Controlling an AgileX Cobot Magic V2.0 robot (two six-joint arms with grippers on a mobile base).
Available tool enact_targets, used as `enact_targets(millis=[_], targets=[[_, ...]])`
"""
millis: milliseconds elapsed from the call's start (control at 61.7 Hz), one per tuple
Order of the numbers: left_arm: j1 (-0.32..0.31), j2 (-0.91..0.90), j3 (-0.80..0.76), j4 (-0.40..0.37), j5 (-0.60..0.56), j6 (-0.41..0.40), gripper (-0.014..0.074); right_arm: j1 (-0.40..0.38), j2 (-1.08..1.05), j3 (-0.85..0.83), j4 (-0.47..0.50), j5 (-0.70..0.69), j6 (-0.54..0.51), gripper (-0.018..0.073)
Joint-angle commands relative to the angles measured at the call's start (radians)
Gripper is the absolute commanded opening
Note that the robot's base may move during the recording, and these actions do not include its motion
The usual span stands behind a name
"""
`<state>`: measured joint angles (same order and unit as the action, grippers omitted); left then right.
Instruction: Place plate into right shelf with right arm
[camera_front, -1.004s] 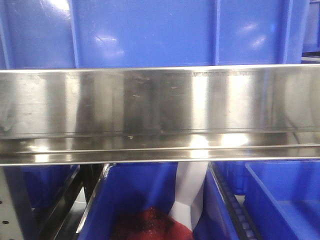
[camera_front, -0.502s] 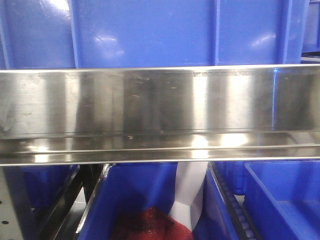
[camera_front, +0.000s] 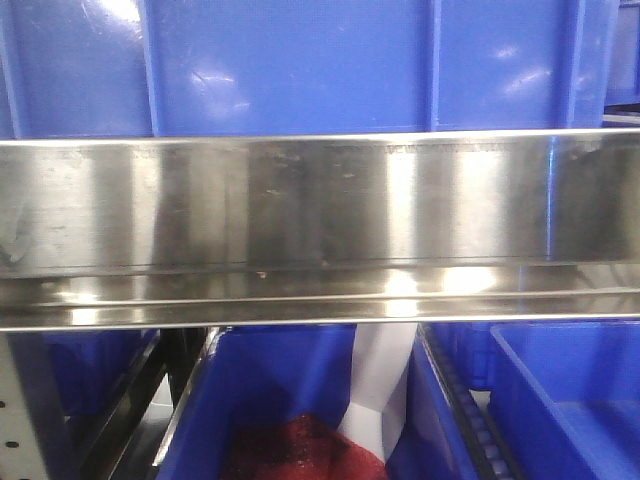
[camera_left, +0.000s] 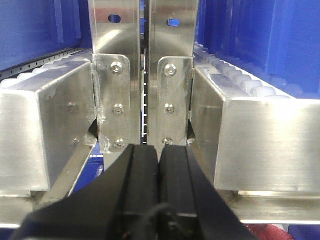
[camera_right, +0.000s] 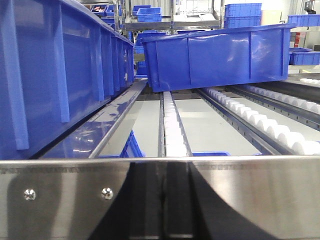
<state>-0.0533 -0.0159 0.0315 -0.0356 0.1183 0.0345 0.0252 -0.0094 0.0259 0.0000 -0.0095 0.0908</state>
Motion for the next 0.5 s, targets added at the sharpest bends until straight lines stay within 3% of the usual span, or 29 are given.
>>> enact_targets(millis=[0, 486], targets=[[0.001, -0.006, 0.01, -0.006, -0.086, -0.003, -0.0047, -0.007, -0.016, -0.004, -0.009, -0.08, -0.001, 0.0069], [0.001, -0.006, 0.01, -0.006, -0.086, -0.003, -0.0047, -0.007, -0.016, -0.004, -0.009, -0.021, -0.001, 0.0069]])
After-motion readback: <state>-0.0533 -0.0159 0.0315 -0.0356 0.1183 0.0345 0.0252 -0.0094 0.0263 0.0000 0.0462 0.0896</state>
